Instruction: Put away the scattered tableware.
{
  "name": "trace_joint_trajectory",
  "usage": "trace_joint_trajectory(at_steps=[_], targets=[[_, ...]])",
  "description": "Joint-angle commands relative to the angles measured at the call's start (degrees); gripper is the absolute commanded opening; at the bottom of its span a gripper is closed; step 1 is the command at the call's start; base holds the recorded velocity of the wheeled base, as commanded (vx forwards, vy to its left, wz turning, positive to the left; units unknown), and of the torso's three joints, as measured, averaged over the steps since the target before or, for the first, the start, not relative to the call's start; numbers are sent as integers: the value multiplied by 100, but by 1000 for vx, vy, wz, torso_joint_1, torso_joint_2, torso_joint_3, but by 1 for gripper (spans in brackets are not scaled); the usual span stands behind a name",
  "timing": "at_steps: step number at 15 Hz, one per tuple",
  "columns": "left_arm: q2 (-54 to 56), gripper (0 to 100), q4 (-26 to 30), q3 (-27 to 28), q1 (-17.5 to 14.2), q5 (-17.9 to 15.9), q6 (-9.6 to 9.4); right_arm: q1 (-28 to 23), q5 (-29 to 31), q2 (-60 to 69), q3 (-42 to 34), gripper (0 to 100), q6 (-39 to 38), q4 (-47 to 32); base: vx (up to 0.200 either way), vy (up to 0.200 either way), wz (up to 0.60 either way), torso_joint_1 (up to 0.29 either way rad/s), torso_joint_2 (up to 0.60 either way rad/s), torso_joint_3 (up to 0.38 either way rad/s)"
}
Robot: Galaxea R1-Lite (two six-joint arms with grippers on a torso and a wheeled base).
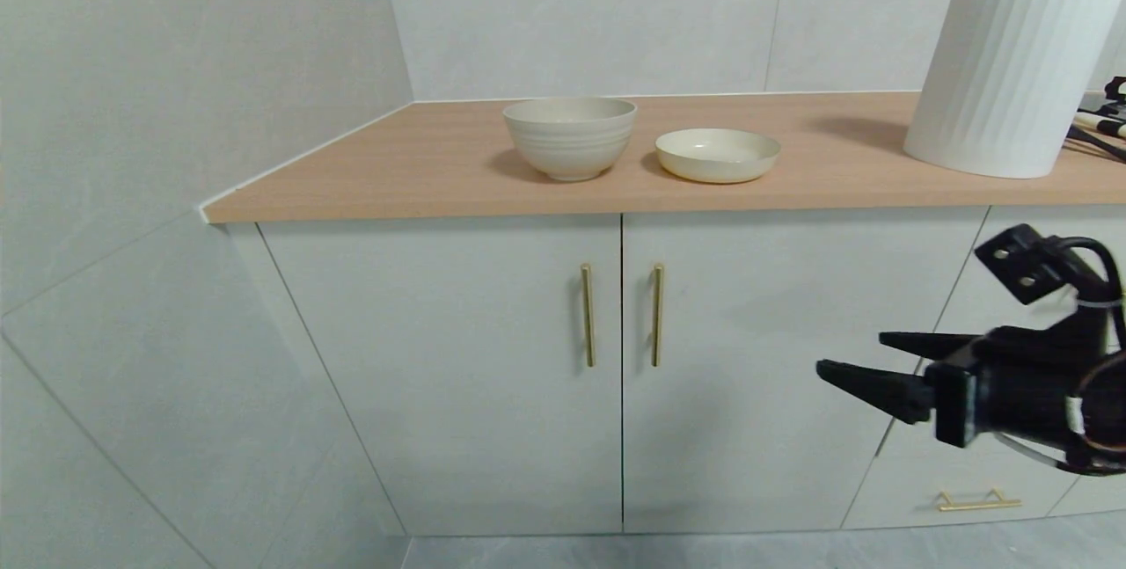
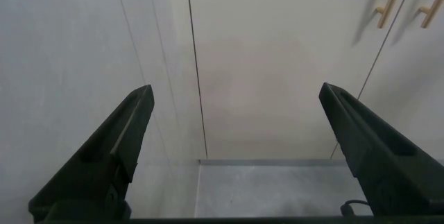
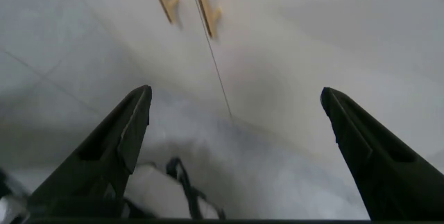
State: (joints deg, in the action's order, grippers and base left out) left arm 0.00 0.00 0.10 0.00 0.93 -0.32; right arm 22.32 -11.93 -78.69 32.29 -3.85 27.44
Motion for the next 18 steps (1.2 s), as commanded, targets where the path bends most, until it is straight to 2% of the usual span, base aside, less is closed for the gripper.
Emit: trace_joint_trajectory(at_steps=[1,7,11,13,18], targets=[[-9,100,0,-1,0,4,5,449,33,-1606,620,100,-125,543,0,0,0,0,0,0],[-9,100,0,-1,0,4,-3,756,16,-2942,1921,100,-696,631,0,0,0,0,0,0],[-9,100,0,-1,0,-5,-3,853,-19,-3513,1991,100,-1504,1686,0,0,0,0,0,0],[-9,100,0,-10,0,-5,-3,923,-11,-3838,2167,100,-1548,2081,0,0,0,0,0,0],[-9,100,0,-10,0,-5,-3,1046,-19,-4093,2378,100,-1821,2371,0,0,0,0,0,0]])
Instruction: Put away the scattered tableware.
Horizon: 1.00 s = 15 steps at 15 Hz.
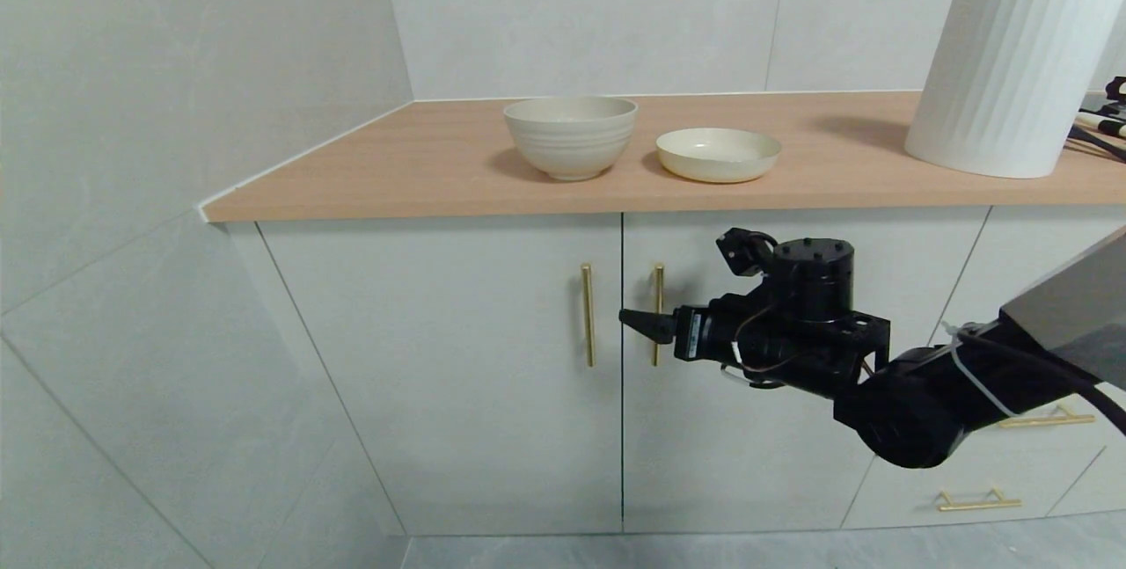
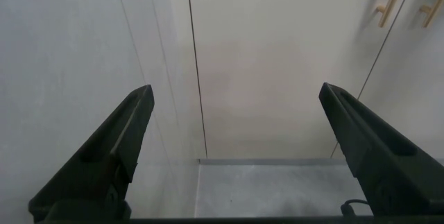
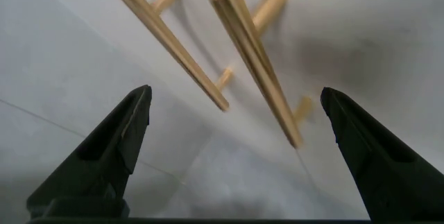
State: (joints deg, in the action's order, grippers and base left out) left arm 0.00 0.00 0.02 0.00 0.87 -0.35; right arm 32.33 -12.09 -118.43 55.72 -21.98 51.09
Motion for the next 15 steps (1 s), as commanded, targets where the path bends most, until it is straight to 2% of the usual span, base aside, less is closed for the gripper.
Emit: trace_joint_trajectory(at_steps=[1,15], targets=[[-9,100,0,-2,0,1,0,81,5,-215,105,100,-193,164,0,0,0,0,0,0],[-9,100,0,-2,0,1,9,221,58,-479,176,100,-351,639,0,0,0,0,0,0]])
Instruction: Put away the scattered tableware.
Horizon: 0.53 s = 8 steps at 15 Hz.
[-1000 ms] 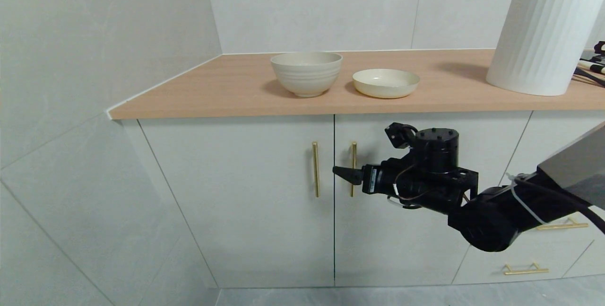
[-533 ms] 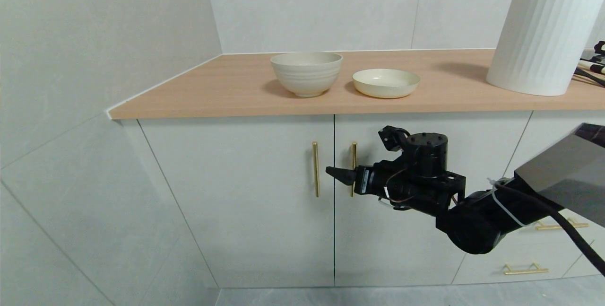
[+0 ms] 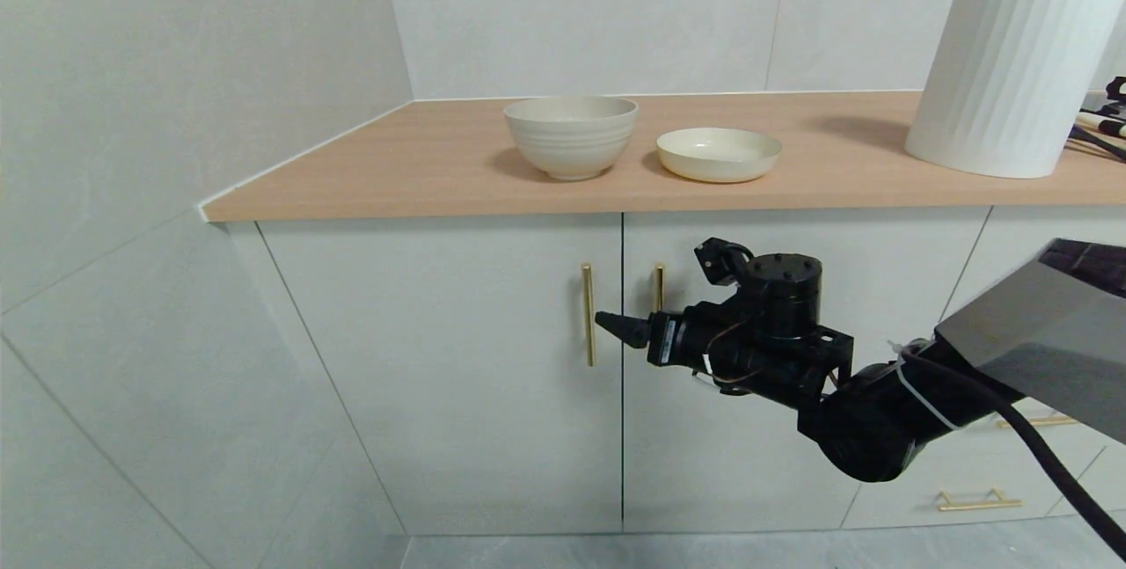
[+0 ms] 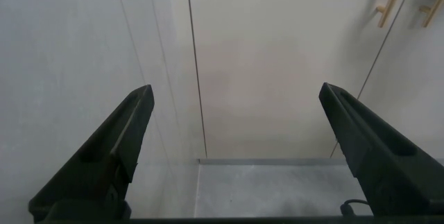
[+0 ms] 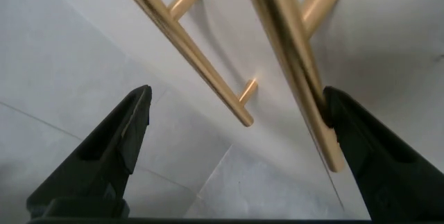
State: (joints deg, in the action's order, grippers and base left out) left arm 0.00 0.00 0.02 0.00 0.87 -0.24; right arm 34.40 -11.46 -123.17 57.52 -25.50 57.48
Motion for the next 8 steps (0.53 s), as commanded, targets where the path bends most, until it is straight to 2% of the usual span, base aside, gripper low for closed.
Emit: trace_joint_trajectory(at_steps=[1,8], targets=[[-9,100,0,-2,0,1,-2,40,-5,4,-12,100,-60,9,0,0,0,0,0,0],[-9,100,0,-2,0,1,-2,119,-76,355,-276,100,-209,0,0,0,0,0,0,0]])
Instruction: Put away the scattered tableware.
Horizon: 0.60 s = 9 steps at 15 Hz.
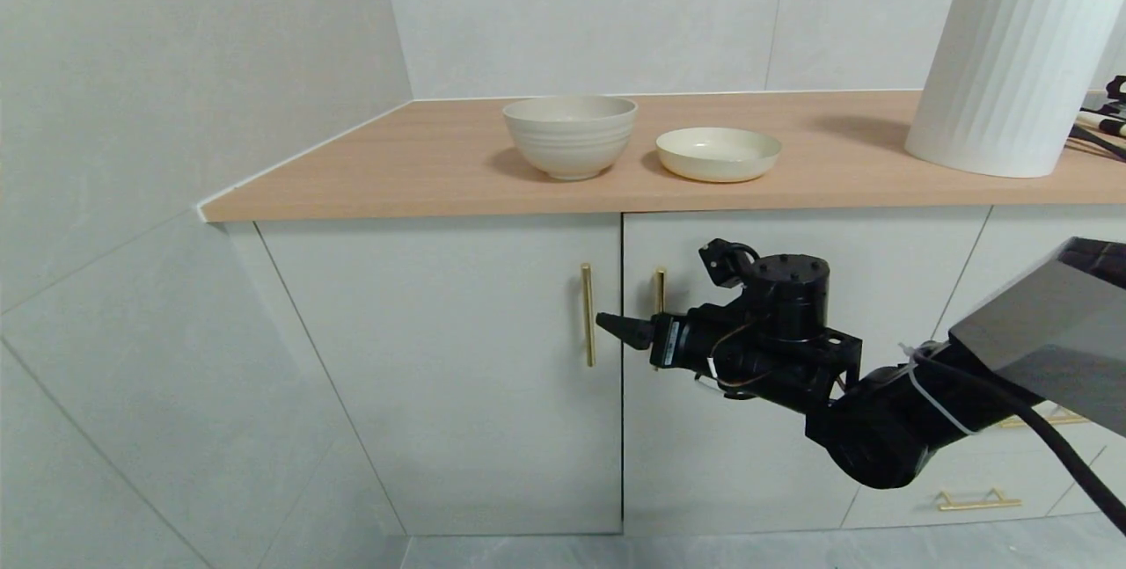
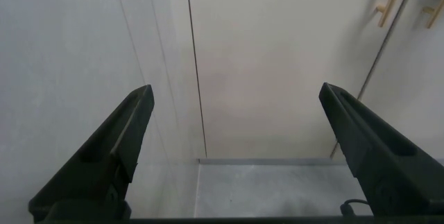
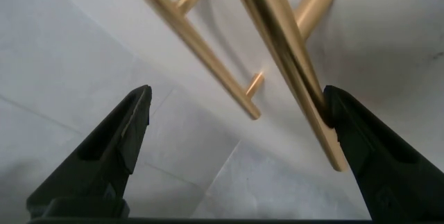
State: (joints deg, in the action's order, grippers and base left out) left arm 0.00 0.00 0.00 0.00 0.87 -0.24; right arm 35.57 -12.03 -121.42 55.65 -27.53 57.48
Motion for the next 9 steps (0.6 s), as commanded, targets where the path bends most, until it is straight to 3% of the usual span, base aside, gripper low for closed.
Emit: trace_joint_trajectory(at_steps=[1,6,9], targets=[[-9,100,0,0,0,1,-2,2,-45,224,-133,100,-7,0,0,0,0,0,0,0],[-9,100,0,0,0,1,-2,-6,-695,716,-590,100,-16,-79,0,0,0,0,0,0],[-9,100,0,0,0,1,-2,-6,-774,830,-740,100,-16,-228,0,0,0,0,0,0]])
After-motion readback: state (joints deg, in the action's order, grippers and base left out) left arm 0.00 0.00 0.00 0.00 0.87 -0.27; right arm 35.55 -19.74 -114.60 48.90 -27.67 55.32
